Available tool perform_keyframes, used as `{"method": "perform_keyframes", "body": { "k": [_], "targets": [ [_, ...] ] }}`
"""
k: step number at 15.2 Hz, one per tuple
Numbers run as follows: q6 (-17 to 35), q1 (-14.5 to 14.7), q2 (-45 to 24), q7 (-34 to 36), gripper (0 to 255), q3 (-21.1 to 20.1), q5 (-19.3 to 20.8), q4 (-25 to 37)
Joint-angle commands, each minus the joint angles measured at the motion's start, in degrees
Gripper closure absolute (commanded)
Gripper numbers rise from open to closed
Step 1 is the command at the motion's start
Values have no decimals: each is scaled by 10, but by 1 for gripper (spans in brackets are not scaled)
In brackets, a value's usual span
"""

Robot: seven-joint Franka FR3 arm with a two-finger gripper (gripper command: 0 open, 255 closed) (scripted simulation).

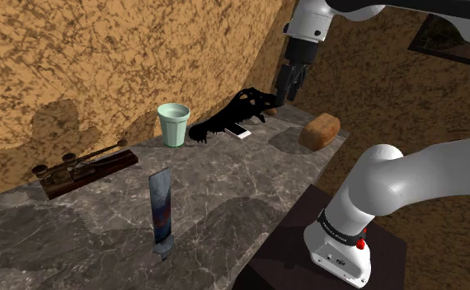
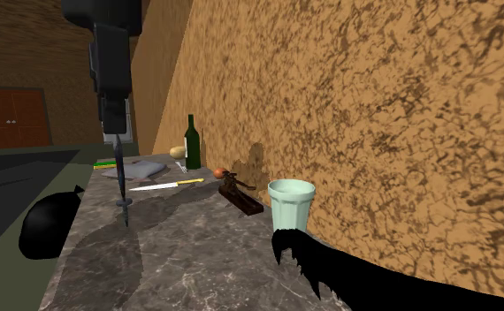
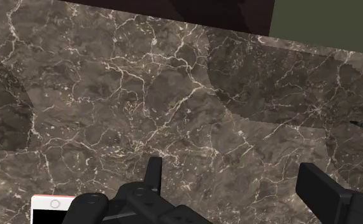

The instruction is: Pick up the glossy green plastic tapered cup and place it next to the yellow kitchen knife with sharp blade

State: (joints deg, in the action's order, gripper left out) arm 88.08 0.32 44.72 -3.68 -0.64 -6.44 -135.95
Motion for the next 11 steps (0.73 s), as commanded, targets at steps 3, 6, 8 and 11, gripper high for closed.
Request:
{"method": "perform_keyframes", "body": {
  "k": [3, 6, 8, 11],
  "targets": [
    [33, 1, -40, -5, 0, 2, -5, 8],
    [78, 2, -103, -12, 0, 6, -13, 25],
    [105, 3, -146, -17, 0, 8, -19, 41],
    [140, 6, -211, -26, 0, 12, -29, 71]
  ]
}}
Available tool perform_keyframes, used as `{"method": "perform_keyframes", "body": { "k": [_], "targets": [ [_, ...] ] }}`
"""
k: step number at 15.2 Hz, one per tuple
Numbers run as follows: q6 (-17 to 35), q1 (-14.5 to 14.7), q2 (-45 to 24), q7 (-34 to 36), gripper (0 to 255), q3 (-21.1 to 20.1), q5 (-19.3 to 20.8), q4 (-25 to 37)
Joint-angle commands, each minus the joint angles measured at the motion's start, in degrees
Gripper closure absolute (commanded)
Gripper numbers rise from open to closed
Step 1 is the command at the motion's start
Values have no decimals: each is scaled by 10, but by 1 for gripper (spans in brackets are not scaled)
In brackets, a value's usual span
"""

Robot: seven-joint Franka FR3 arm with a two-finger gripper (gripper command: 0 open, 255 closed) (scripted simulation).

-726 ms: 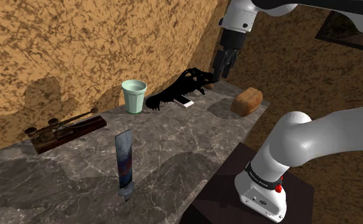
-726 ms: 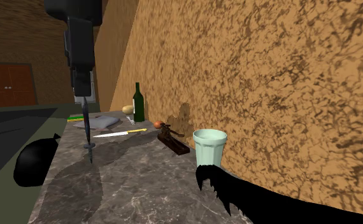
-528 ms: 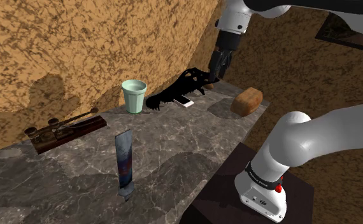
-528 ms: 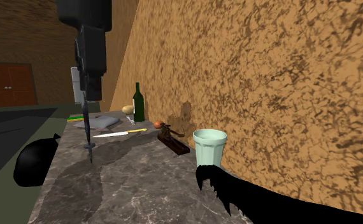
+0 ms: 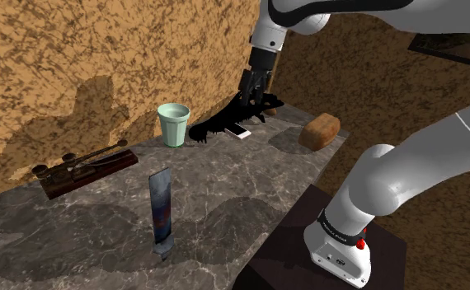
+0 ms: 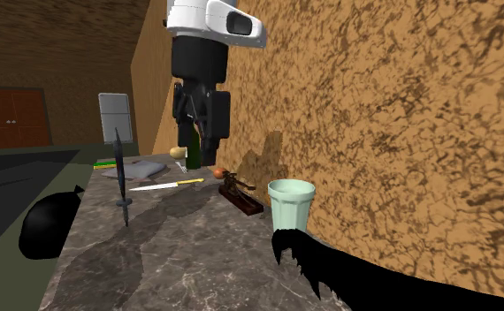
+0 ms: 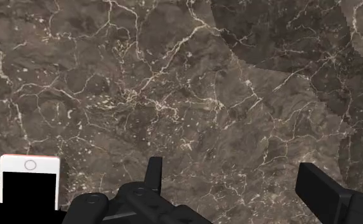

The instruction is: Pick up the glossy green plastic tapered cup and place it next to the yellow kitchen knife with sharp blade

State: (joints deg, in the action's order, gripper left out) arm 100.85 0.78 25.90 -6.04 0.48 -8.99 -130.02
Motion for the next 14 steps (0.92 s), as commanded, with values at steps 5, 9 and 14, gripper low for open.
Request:
{"method": "perform_keyframes", "body": {
  "k": [5, 9, 14],
  "targets": [
    [58, 5, -134, -18, 0, 6, -24, 76],
    [81, 6, -223, -30, 0, 9, -41, 141],
    [93, 5, -336, -42, 0, 10, -63, 241]
  ]
}}
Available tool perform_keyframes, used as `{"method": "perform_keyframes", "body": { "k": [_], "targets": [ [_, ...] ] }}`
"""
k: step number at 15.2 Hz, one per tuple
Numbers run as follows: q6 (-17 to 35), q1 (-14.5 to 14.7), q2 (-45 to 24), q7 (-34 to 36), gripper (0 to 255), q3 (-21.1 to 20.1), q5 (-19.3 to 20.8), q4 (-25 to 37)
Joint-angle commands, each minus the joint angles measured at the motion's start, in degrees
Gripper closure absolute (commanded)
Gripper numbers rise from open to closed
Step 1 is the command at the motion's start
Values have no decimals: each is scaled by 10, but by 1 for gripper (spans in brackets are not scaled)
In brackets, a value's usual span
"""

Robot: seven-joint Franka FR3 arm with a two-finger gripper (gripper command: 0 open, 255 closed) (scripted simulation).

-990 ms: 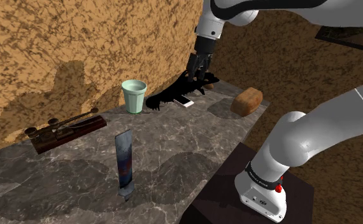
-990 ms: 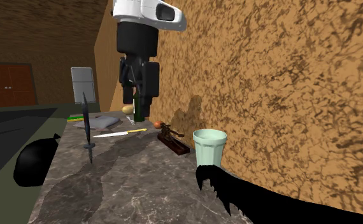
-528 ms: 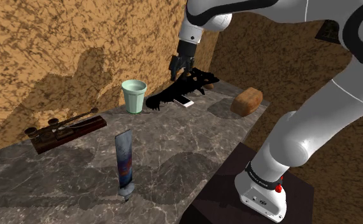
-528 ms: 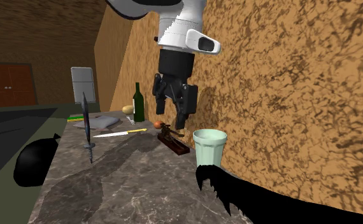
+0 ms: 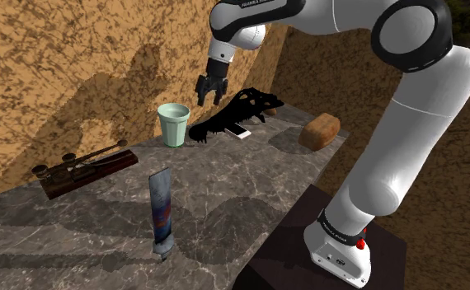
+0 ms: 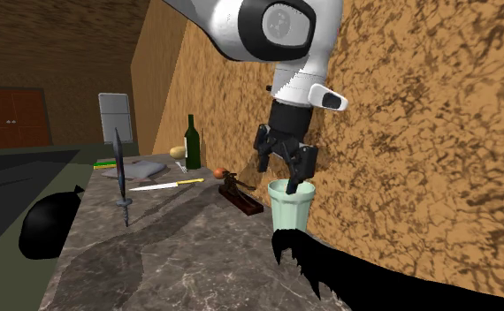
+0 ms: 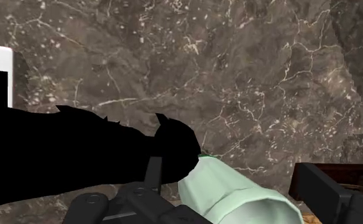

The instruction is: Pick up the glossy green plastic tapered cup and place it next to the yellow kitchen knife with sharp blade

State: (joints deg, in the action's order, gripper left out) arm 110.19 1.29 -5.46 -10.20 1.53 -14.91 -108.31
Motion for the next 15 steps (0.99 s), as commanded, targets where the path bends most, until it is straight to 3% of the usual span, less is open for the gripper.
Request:
{"method": "perform_keyframes", "body": {
  "k": [1, 8, 15],
  "targets": [
    [-1, 0, -46, -2, 0, -1, -8, 46],
    [-20, -8, -207, -6, 0, -7, -32, 226],
    [27, 0, -219, -10, 0, -12, -36, 192]
  ]
}}
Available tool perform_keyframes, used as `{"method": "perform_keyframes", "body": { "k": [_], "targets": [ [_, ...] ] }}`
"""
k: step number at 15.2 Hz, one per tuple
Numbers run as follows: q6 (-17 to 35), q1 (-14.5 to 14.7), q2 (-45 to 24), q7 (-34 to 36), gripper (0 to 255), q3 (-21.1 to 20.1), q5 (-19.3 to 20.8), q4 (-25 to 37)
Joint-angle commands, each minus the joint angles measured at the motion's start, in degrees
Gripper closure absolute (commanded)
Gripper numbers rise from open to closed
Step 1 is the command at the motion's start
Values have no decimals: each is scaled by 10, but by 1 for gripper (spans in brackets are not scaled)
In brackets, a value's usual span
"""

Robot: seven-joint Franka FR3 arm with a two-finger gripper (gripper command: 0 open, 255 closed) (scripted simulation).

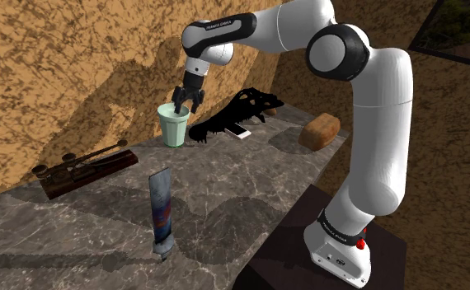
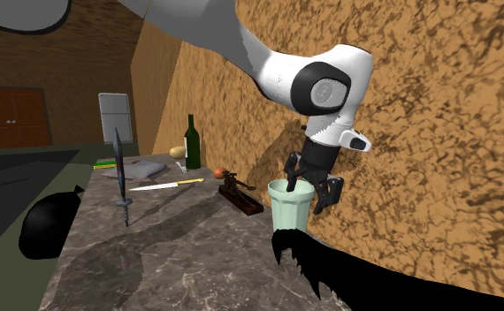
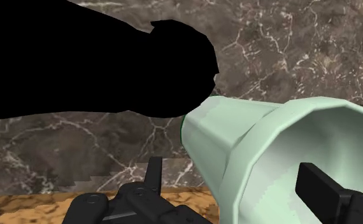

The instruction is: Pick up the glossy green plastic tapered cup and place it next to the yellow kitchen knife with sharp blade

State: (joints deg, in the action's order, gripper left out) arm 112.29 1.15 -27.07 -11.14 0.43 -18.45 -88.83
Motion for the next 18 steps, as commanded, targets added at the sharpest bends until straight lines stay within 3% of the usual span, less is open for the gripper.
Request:
{"method": "perform_keyframes", "body": {
  "k": [1, 8, 9, 18],
  "targets": [
    [10, 2, -4, -1, 0, -1, -1, -6],
    [10, 2, -4, -1, 0, -1, -1, -5],
    [10, 2, -4, -1, 255, -1, -1, -5],
    [10, 2, -4, -1, 255, -1, -1, -5]
  ]
}}
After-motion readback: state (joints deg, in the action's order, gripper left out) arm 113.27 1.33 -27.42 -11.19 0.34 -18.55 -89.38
